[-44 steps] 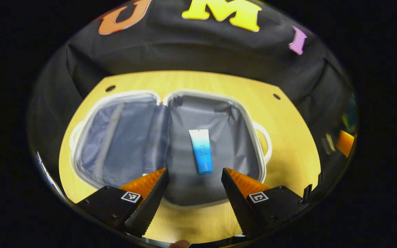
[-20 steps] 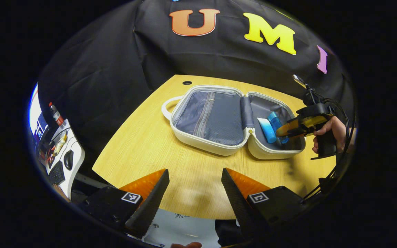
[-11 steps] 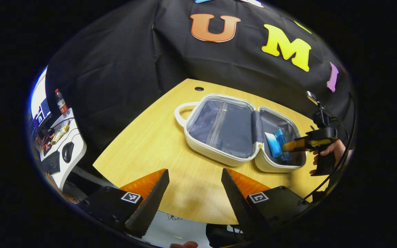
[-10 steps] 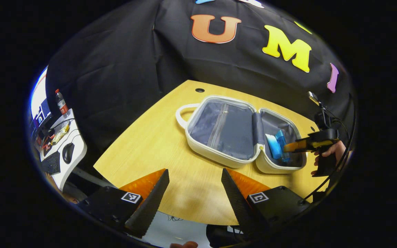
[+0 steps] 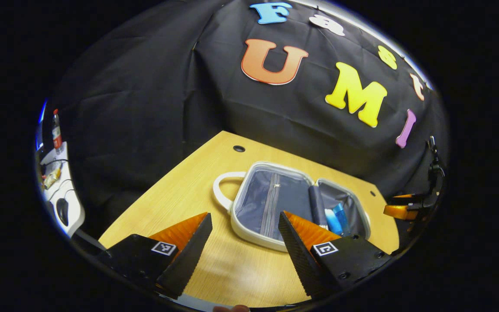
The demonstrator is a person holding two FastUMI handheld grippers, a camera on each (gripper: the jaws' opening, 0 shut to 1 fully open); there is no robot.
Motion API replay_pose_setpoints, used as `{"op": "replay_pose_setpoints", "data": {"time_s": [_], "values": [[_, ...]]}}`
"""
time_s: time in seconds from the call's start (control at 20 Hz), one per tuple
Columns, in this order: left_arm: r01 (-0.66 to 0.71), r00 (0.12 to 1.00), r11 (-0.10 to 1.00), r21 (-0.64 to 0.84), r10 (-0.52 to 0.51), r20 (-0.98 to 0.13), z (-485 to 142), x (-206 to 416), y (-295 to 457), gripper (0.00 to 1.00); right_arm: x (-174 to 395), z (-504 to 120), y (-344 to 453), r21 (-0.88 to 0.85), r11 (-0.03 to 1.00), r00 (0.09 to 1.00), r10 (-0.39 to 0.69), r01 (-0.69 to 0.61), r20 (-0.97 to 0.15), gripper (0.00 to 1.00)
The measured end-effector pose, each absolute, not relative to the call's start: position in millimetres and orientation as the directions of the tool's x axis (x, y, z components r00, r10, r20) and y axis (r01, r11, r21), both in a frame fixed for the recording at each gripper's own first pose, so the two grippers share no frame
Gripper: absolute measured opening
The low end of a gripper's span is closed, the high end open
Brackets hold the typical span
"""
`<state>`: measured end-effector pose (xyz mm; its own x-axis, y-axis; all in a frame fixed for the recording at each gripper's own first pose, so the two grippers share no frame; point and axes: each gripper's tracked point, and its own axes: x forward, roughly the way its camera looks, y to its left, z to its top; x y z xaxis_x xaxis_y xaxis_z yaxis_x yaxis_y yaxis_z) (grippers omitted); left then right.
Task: First open the suitcase, pack the skin care products into it, and then close the suitcase.
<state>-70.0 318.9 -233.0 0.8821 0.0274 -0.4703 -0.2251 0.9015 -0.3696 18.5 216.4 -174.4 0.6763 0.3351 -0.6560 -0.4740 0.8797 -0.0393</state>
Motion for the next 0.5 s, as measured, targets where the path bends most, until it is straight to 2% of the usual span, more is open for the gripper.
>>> {"op": "replay_pose_setpoints", "data": {"time_s": [0.1, 0.2, 0.3, 0.5], "values": [[-0.187, 0.911, 0.863, -0.470, -0.027, -0.412, -224.9, -56.9, 331.6, 0.99, 10.8, -158.3, 207.4, -0.049, 0.873, 0.687, 0.345, -0.484, -0.639, 0.80], [-0.219, 0.924, 0.814, -0.538, -0.005, -0.383, -234.4, -43.4, 356.5, 0.99, 6.0, -147.0, 193.8, -0.055, 0.882, 0.696, 0.330, -0.468, -0.638, 0.80], [-0.266, 0.916, 0.754, -0.600, 0.004, -0.400, -256.3, -25.1, 374.5, 0.98, 7.3, -141.7, 176.0, -0.055, 0.907, 0.708, 0.288, -0.418, -0.645, 0.77], [-0.301, 0.889, 0.665, -0.684, -0.064, -0.453, -298.2, -1.2, 392.0, 0.98, 6.0, -138.0, 149.4, -0.073, 0.935, 0.726, 0.219, -0.348, -0.651, 0.80]]}}
